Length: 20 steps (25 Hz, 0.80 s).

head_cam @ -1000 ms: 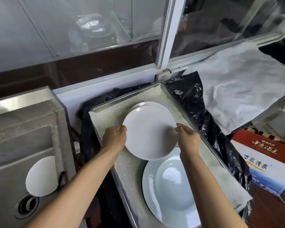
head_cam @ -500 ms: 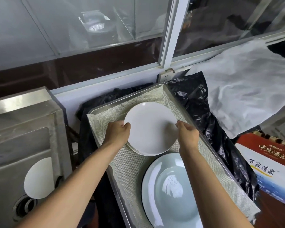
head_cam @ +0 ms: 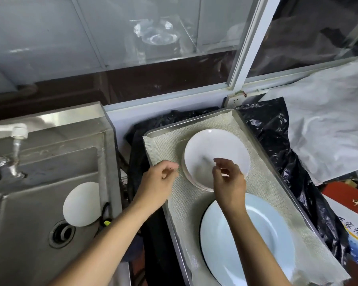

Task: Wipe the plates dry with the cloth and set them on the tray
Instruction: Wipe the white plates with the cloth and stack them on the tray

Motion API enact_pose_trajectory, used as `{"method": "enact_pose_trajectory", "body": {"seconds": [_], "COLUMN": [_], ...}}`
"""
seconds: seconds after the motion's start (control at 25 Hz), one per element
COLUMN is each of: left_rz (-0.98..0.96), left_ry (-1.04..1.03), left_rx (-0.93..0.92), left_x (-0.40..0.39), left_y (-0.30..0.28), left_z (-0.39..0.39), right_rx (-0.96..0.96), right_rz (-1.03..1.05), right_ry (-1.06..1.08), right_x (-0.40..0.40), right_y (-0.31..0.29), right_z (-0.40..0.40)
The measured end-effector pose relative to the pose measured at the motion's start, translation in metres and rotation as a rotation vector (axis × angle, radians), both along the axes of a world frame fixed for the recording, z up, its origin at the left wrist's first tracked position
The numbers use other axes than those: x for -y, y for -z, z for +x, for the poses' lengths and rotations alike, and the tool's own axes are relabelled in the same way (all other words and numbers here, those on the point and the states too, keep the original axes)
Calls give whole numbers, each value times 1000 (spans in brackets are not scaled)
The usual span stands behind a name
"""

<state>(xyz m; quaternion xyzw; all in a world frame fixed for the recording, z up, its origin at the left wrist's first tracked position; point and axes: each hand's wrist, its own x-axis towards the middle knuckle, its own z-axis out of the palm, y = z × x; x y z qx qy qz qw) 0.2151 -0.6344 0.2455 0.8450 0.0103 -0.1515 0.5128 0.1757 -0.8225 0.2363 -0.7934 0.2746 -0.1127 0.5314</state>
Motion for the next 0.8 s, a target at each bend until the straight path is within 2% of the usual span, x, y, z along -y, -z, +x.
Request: {"method": "enact_pose_trajectory", "body": {"seconds": [0.44,0.8], "left_rz": [-84,-80], "left_ry": [-217,-205], "left_rx": [6,-23], "left_x": [-133,-321], "left_y": [-34,-13], "left_z": [-80,-148], "right_rx": [65,-2], "right_rz": [40,47], "right_ry": [-262,-293], "right_x": [-151,-330], "right_y": [-13,-5], "right_z": [-38,-97]}}
